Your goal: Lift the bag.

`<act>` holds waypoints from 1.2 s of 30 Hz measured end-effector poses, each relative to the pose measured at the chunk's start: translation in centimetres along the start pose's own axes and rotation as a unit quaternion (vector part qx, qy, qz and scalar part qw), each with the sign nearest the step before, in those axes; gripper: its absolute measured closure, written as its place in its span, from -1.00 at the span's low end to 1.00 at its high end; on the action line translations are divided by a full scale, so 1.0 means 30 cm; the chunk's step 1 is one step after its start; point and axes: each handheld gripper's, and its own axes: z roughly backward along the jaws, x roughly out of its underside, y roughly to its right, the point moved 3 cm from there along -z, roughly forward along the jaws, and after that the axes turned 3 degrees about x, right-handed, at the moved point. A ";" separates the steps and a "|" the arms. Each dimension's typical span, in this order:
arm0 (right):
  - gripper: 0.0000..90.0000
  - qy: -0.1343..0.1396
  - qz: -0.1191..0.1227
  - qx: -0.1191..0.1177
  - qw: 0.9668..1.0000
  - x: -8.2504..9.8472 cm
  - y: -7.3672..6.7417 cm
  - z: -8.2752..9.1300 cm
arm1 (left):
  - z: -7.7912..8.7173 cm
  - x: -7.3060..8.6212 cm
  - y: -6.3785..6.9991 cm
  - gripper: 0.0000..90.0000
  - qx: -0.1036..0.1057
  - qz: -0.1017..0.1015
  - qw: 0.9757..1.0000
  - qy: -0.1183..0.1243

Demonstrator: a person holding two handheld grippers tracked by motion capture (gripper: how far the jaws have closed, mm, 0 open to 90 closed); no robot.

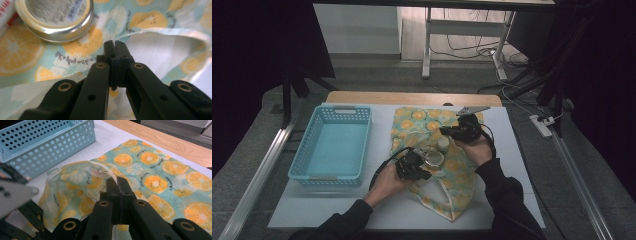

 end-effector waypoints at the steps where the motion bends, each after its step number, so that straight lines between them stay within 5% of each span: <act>1: 1.00 0.000 0.001 0.000 1.000 -0.001 0.001 0.002 | 0.010 -0.003 0.000 1.00 0.002 0.000 1.000 0.002; 15: 1.00 -0.001 0.008 0.004 1.000 -0.025 -0.001 0.021 | 0.106 -0.055 0.021 1.00 0.013 -0.013 0.999 0.043; 36: 1.00 0.011 0.035 0.012 0.999 -0.116 -0.029 0.075 | 0.282 -0.178 0.024 1.00 -0.009 -0.017 0.997 0.078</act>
